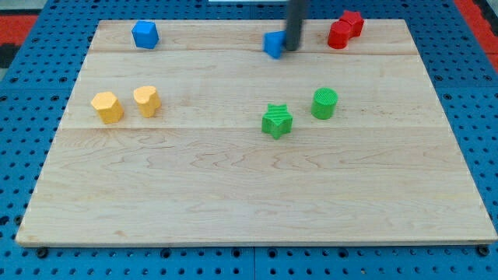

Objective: Adjust the green blocks at the center of the board

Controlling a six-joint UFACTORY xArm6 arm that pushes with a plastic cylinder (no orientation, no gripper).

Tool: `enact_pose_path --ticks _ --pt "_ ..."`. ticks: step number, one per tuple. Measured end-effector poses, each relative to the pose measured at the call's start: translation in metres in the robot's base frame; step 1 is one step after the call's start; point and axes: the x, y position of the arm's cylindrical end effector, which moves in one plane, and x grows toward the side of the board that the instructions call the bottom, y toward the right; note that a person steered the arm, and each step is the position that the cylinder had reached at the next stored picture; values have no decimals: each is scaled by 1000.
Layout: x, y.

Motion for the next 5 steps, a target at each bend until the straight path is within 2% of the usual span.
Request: enact_pose_path --ticks 1,3,5 --pt "7 -90" --pt "-2 18" --pt "-12 -136"
